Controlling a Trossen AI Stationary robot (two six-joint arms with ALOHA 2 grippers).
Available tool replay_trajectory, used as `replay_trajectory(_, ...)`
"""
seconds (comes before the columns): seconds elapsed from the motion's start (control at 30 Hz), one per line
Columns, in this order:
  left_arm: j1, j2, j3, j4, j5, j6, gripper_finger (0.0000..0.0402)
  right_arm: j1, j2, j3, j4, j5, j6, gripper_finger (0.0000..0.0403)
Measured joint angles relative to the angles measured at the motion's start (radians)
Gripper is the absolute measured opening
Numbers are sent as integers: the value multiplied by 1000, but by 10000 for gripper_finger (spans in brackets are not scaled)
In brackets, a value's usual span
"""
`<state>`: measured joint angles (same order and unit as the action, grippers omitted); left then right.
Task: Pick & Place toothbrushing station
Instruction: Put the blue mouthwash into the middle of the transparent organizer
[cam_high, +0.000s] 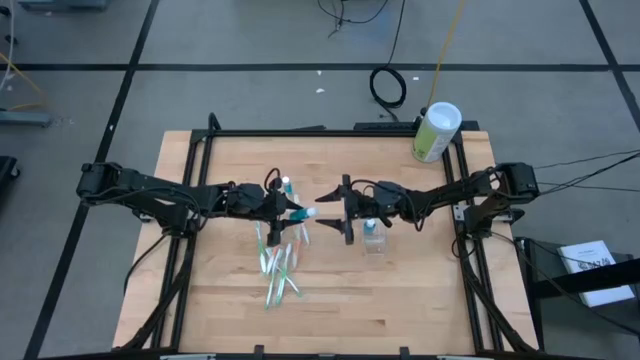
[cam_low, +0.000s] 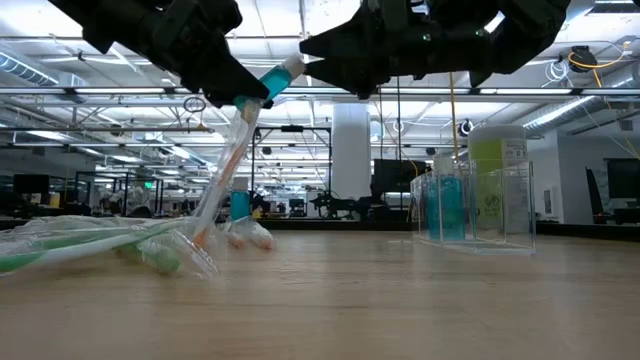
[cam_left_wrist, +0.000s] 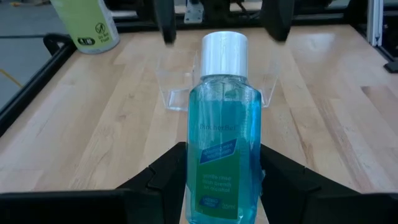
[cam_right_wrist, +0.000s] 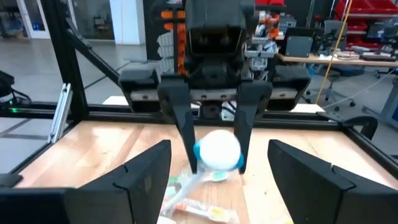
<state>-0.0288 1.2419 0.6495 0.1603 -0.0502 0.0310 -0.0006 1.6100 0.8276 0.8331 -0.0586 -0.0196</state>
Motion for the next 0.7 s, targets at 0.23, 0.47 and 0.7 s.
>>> replay_trajectory(0.23,0,0,0,27,49,-10,168,0,0,0,-25,-48,-31,252)
replay_trajectory(0.47,0,0,0,26,50,-14,168,0,-1,6,-10,-48,-45,242)
replay_trajectory(0.7,0,0,0,25,50,-14,168,0,11,34,-16,-48,-45,229)
